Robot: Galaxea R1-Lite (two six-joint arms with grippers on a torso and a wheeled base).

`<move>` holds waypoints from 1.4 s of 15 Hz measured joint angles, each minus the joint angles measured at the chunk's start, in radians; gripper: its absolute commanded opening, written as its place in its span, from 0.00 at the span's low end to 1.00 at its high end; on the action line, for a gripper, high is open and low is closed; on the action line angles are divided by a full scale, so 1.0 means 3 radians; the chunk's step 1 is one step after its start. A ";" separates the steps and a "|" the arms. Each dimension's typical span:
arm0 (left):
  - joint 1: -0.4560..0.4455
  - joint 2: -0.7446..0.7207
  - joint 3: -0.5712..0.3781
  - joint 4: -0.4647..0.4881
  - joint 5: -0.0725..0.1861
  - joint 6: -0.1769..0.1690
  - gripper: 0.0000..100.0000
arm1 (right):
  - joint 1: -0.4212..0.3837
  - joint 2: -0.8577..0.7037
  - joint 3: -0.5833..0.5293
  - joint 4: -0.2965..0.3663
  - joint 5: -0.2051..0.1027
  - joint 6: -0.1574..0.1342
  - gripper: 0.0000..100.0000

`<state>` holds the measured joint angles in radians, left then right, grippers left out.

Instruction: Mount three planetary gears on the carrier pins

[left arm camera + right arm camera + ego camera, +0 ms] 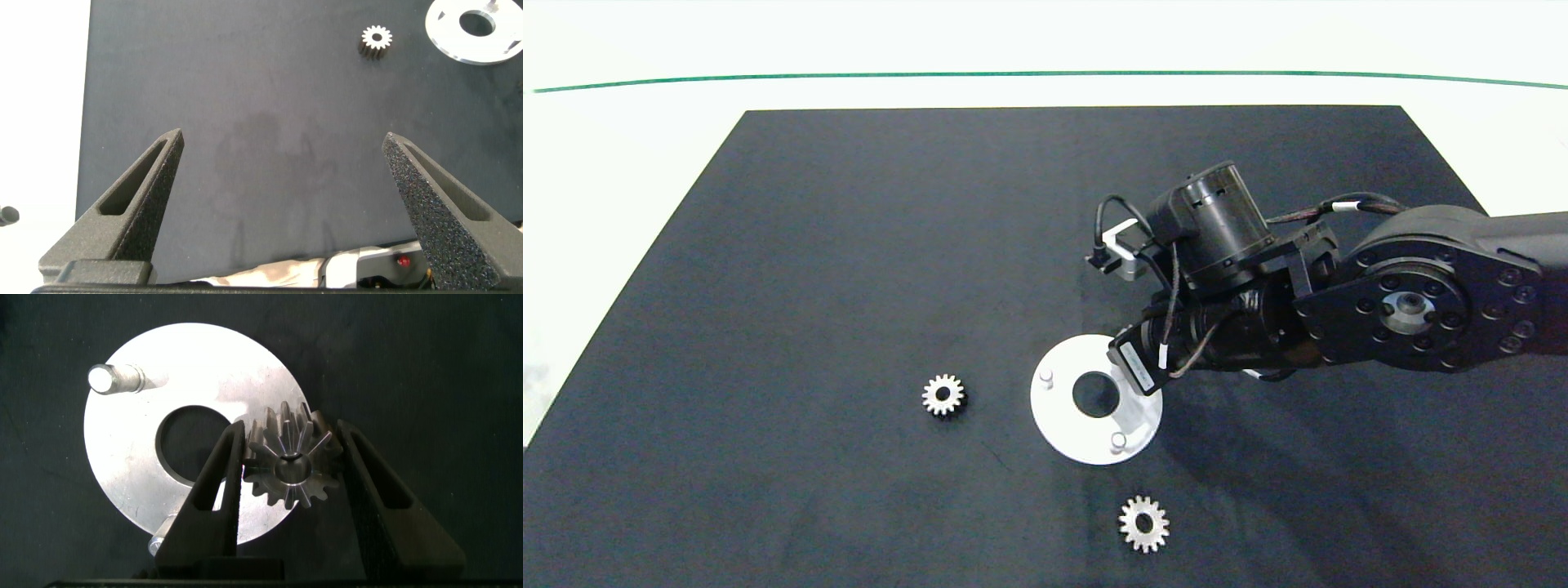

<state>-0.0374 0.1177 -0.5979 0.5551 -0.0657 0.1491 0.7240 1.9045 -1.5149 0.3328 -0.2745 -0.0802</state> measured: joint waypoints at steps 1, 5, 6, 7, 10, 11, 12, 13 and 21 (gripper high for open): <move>0.0000 0.0000 -0.0004 0.0000 0.0000 0.0000 1.00 | -0.0006 0.0002 -0.0005 0.0000 0.0001 0.0000 0.16; -0.0003 -0.0001 -0.0006 0.0000 0.0000 0.0000 1.00 | -0.0021 0.0013 -0.0016 -0.0001 0.0003 0.0057 1.00; -0.0003 -0.0003 -0.0006 0.0000 0.0000 0.0001 1.00 | -0.0021 0.0015 -0.0016 -0.0001 0.0000 0.0067 1.00; -0.0003 -0.0004 -0.0006 0.0000 0.0000 0.0001 1.00 | -0.0023 0.0015 -0.0016 -0.0003 -0.0001 0.0069 1.00; -0.0003 -0.0003 -0.0026 0.0001 0.0000 0.0000 1.00 | -0.0023 0.0015 -0.0016 -0.0003 -0.0001 0.0077 1.00; -0.0003 -0.0003 -0.0037 0.0001 0.0000 0.0000 1.00 | -0.0023 0.0015 -0.0016 0.0001 -0.0001 0.0077 1.00; -0.0001 -0.0003 -0.0045 0.0000 0.0001 0.0000 1.00 | -0.0013 -0.0003 0.0004 0.0004 -0.0001 0.0080 1.00; -0.0001 -0.0003 -0.0048 0.0000 0.0000 0.0000 1.00 | 0.0011 -0.0041 0.0050 0.0006 -0.0001 0.0080 1.00; 0.0008 0.0001 -0.0062 0.0000 0.0000 0.0000 1.00 | 0.0803 -0.1286 0.1845 -0.0247 -0.0318 0.0090 1.00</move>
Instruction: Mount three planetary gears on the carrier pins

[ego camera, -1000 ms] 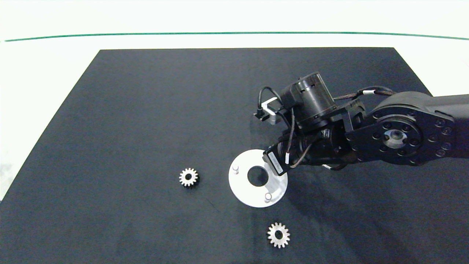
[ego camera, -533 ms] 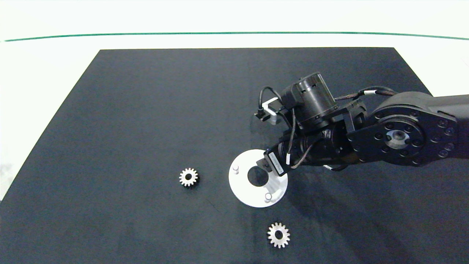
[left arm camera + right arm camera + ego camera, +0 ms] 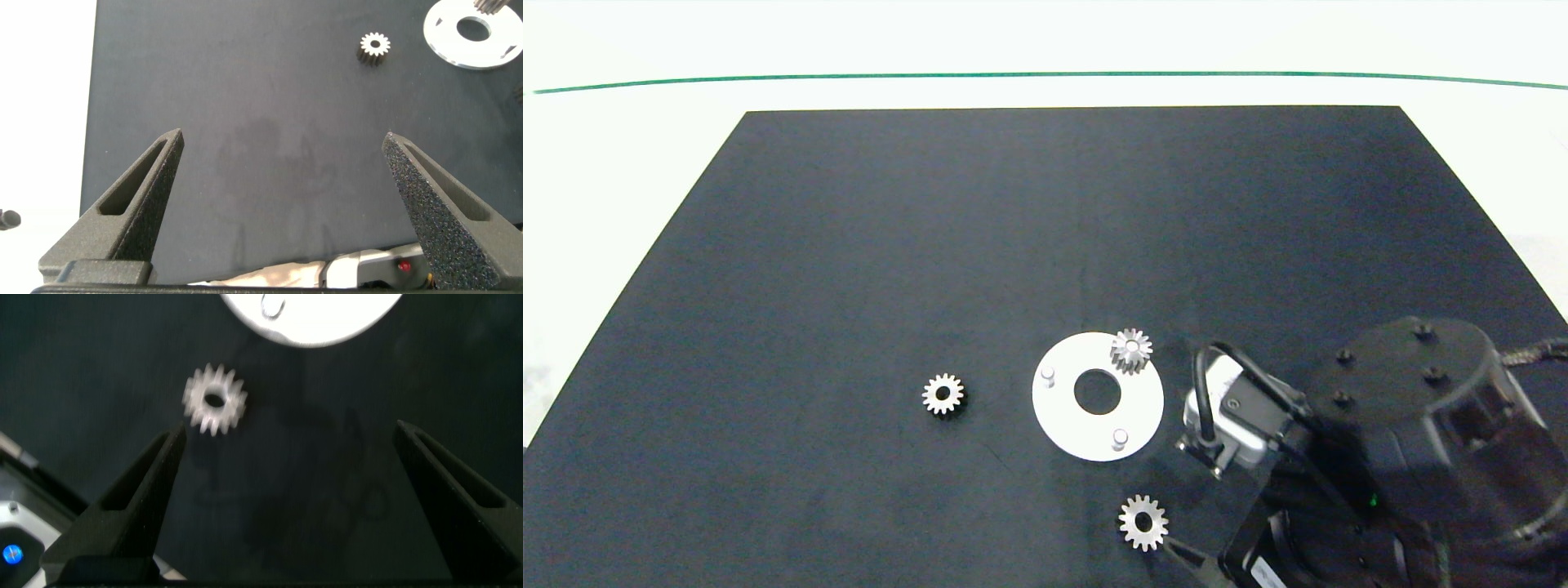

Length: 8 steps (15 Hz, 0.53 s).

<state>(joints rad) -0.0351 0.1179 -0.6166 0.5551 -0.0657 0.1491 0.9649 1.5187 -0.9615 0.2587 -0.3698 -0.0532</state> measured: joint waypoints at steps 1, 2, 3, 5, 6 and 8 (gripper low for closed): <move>0.0007 0.0003 -0.0018 0.0000 0.0000 0.0001 1.00 | 0.0081 -0.0099 0.0224 -0.0236 -0.0037 -0.0004 1.00; 0.0013 0.0006 -0.0030 0.0001 0.0000 0.0000 1.00 | 0.0150 -0.0148 0.0360 -0.0398 -0.0063 -0.0009 1.00; 0.0018 0.0009 -0.0055 0.0001 0.0000 0.0000 1.00 | 0.0215 -0.0151 0.0440 -0.0477 -0.0090 -0.0013 1.00; 0.0019 0.0021 -0.0109 0.0000 0.0000 0.0000 1.00 | 0.0319 -0.0091 0.0492 -0.0626 -0.0164 -0.0023 1.00; 0.0020 0.0026 -0.0132 0.0000 0.0001 0.0001 1.00 | 0.0350 -0.0043 0.0492 -0.0674 -0.0172 -0.0024 1.00; 0.0019 0.0030 -0.0154 0.0001 0.0005 0.0000 1.00 | 0.0399 0.0061 0.0474 -0.0699 -0.0175 -0.0023 1.00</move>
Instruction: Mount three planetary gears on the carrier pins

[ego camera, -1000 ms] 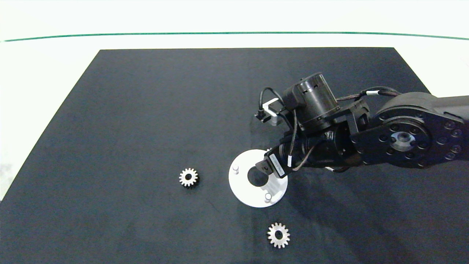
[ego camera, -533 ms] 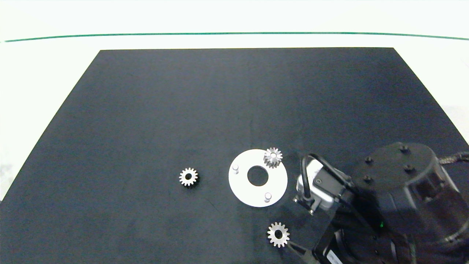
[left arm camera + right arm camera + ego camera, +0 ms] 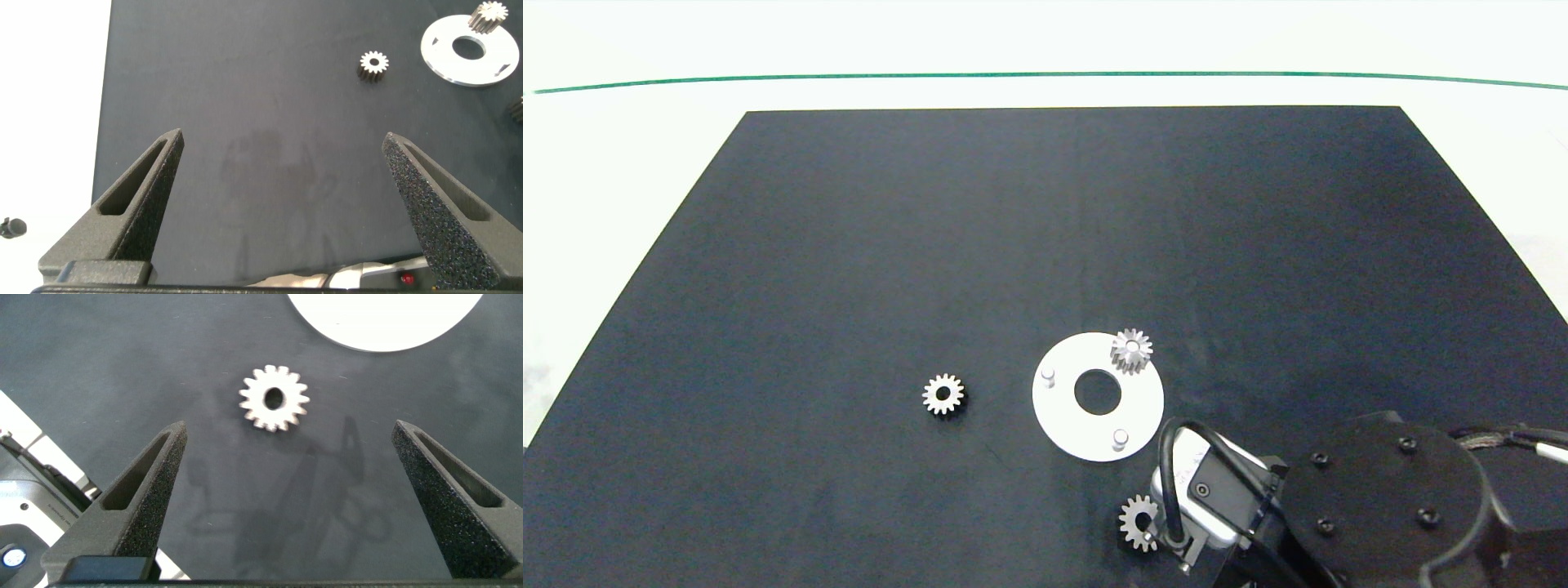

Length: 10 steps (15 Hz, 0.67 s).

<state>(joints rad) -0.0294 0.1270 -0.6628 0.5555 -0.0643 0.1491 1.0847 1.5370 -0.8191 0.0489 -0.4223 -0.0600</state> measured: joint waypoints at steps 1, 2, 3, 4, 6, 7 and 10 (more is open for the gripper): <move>-0.0001 0.0004 -0.0006 -0.0001 0.0000 0.0000 1.00 | 0.0016 0.0050 -0.0021 -0.0003 -0.0001 0.0001 1.00; -0.0003 0.0008 -0.0007 -0.0001 0.0000 0.0000 1.00 | 0.0026 0.0099 -0.0042 -0.0001 -0.0001 0.0001 1.00; -0.0006 0.0012 -0.0010 0.0000 0.0000 0.0000 1.00 | 0.0028 0.0150 -0.0066 -0.0003 -0.0001 0.0003 1.00; -0.0009 0.0014 -0.0013 -0.0001 0.0000 0.0000 1.00 | 0.0026 0.0201 -0.0095 -0.0003 -0.0001 0.0001 1.00; -0.0017 0.0016 -0.0018 -0.0001 0.0000 0.0001 1.00 | 0.0013 0.0287 -0.0140 -0.0001 -0.0001 0.0008 1.00; -0.0018 0.0013 -0.0020 -0.0001 0.0000 0.0001 1.00 | 0.0006 0.0342 -0.0167 -0.0003 -0.0001 0.0018 1.00; -0.0025 0.0011 -0.0033 -0.0001 0.0000 0.0000 1.00 | -0.0060 0.0489 -0.0210 -0.0077 0.0006 0.0040 1.00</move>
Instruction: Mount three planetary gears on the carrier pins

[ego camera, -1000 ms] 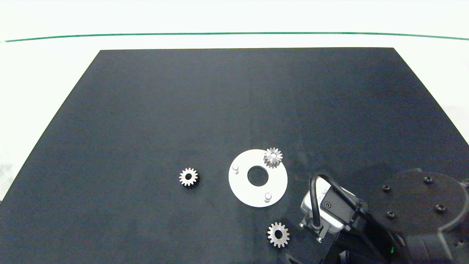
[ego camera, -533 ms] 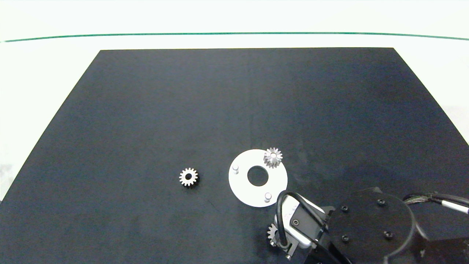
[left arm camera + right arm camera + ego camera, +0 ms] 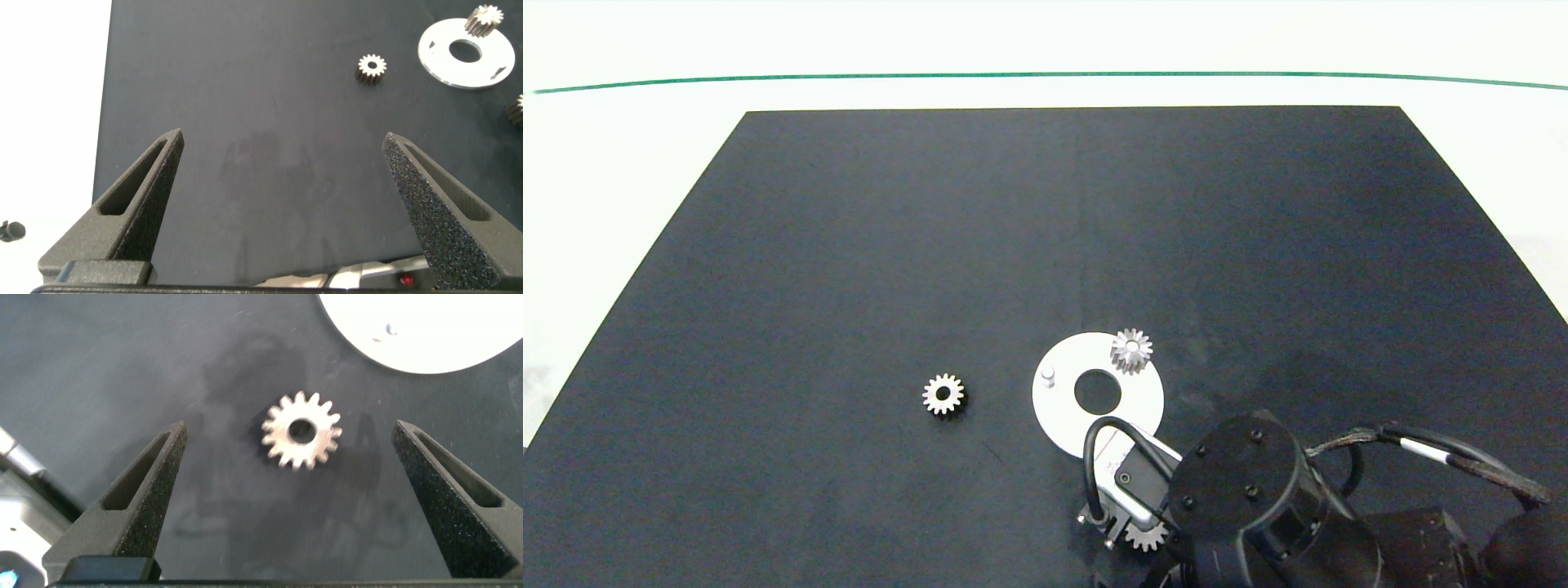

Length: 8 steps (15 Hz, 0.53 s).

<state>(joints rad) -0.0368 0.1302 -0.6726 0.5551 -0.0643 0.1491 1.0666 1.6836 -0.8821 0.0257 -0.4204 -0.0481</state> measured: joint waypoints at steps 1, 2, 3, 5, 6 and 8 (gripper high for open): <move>-0.0001 0.0000 0.0000 0.0000 0.0001 0.0000 1.00 | -0.0026 0.0034 0.0001 -0.0021 0.0004 0.0005 1.00; -0.0004 -0.0001 -0.0003 0.0000 0.0000 0.0000 1.00 | -0.0060 0.0060 0.0023 -0.0038 0.0014 0.0009 1.00; -0.0004 -0.0001 -0.0003 0.0000 0.0001 0.0001 1.00 | -0.0081 0.0074 0.0043 -0.0040 0.0016 0.0013 1.00; -0.0005 0.0000 -0.0003 0.0000 0.0001 0.0001 1.00 | -0.0103 0.0091 0.0082 -0.0041 0.0024 0.0019 1.00; -0.0005 0.0000 -0.0003 0.0000 0.0001 0.0001 1.00 | -0.0116 0.0098 0.0091 -0.0043 0.0026 0.0061 1.00; -0.0005 -0.0001 -0.0003 0.0000 0.0001 0.0001 1.00 | -0.0130 0.0114 0.0096 -0.0104 0.0023 0.0143 0.98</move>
<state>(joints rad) -0.0383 0.1298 -0.6734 0.5551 -0.0638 0.1496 1.0274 1.7179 -0.8534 -0.0053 -0.4136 -0.0053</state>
